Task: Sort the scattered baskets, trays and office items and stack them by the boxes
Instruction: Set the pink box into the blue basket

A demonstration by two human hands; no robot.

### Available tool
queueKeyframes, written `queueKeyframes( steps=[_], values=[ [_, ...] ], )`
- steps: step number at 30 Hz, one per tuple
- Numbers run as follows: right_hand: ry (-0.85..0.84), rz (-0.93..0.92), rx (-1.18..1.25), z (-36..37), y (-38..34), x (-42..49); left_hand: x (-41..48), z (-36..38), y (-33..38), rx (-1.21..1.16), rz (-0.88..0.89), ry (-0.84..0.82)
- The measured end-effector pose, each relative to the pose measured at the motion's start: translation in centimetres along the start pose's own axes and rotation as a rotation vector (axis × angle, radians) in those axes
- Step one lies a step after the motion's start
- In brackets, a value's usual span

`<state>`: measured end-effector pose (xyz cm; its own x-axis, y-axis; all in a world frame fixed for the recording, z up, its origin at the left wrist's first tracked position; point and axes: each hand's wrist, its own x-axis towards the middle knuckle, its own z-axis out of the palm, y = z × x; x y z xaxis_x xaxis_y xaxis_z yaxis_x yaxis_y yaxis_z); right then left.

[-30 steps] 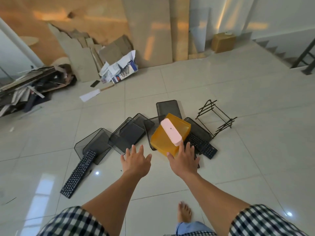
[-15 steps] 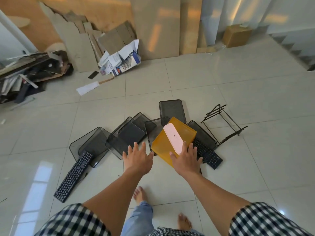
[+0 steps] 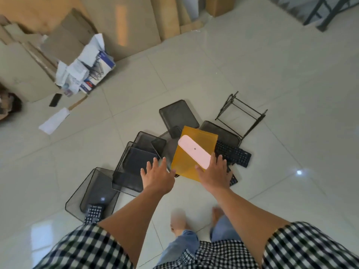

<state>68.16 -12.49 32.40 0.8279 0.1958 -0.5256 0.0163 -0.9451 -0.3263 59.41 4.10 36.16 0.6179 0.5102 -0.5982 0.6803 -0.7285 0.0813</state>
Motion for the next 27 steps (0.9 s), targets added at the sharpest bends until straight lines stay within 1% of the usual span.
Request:
queueKeyframes(
  steps=[5, 10, 12, 16, 21, 24, 27],
  values=[
    [-0.014, 0.101, 0.052, 0.4, 1.1, 2.9, 4.7, -0.3, 1.7, 0.062, 0.066, -0.064],
    [-0.024, 0.204, 0.093, 0.6, 2.6, 7.3, 10.3, -1.2, 3.3, 0.109, 0.072, -0.097],
    [-0.023, 0.215, 0.096, 0.6, 2.8, 8.7, 12.2, -1.5, 3.6, 0.116, 0.081, -0.100],
    [-0.056, 0.258, 0.082, 1.6, 3.7, 12.6, 17.9, -1.5, 5.0, 0.120, 0.110, -0.105],
    [-0.132, 0.321, 0.074, 3.6, 4.7, 16.2, 23.5, -0.1, 5.7, 0.150, 0.137, -0.170],
    [-0.151, 0.396, 0.139, 5.3, 4.8, 18.4, 27.1, 1.3, 6.2, 0.154, 0.156, -0.222],
    [-0.151, 0.451, 0.269, 7.8, 5.3, 21.2, 30.9, 3.3, 6.7, 0.151, 0.184, -0.270]
  ],
)
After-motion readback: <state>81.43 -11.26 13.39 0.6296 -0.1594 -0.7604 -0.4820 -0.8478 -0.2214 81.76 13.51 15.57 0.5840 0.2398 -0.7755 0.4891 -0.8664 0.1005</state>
